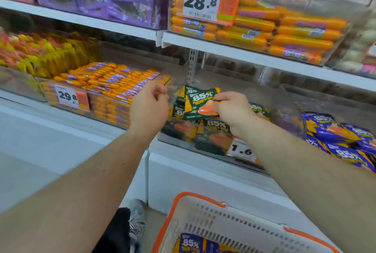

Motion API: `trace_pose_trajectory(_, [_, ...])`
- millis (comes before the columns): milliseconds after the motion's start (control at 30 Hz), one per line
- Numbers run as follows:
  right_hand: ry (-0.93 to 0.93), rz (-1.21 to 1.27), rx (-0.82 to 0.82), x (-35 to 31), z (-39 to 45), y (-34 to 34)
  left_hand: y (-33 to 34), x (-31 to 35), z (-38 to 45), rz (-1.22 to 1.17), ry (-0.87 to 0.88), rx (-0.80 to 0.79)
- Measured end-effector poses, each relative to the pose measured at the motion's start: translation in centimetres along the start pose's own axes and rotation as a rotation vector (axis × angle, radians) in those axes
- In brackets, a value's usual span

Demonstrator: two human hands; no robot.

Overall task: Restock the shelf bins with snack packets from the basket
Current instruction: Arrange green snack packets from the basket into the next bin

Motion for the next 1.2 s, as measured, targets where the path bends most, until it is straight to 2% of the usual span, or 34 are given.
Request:
trace_pose_trajectory(67, [0.065, -0.093, -0.067, 0.0, 0.6, 2.5, -0.2, 0.3, 0.0, -0.005, 0.008, 0.014])
trace_pose_trajectory(167, [0.034, -0.43, -0.226, -0.7, -0.3, 5.3, -0.3, 0.6, -0.1, 0.013, 0.027, 0.01])
trace_pose_trajectory(233, [0.016, -0.523, -0.301, -0.6, -0.8, 6.2, -0.2, 0.8, -0.1, 0.021, 0.053, -0.002])
trace_pose_trajectory(367, [0.061, -0.679, -0.293, 0.3, -0.8, 6.6, 0.1, 0.7, -0.2, 0.046, 0.053, -0.035])
trace_pose_trajectory(500, [0.108, -0.67, -0.233, 0.3, -0.8, 6.2, 0.3, 1.2, -0.6, 0.085, 0.083, -0.067])
trace_pose_trajectory(700, [0.083, -0.685, -0.285, 0.0, -1.5, 6.3, 1.3, 1.5, -1.3, 0.152, 0.102, -0.171])
trace_pose_trajectory(800, [0.069, -0.617, -0.324, -0.2, -1.8, 6.7, 2.0, 1.4, -1.5, 0.194, 0.106, -0.219])
trace_pose_trajectory(900, [0.072, -0.714, -0.3, -0.1, -1.8, 6.5, 2.6, 1.4, -1.7, 0.227, 0.118, -0.272])
trace_pose_trajectory(967, [0.072, -0.747, -0.292, -0.1, -1.8, 6.6, 2.7, 1.4, -1.7, 0.232, 0.124, -0.274])
trace_pose_trajectory(1200, [0.097, -0.595, -0.215, -0.2, -1.3, 5.9, 2.8, 2.0, -1.9, 0.258, 0.186, -0.269])
Point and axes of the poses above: each hand's wrist, its own z-axis towards the middle knuckle, its own y-axis out of the palm, x = y × z, the point moved 7 cm from there along z, towards the middle knuckle, and after that the axes turned 7 degrees about y, right-handed, at the moved point
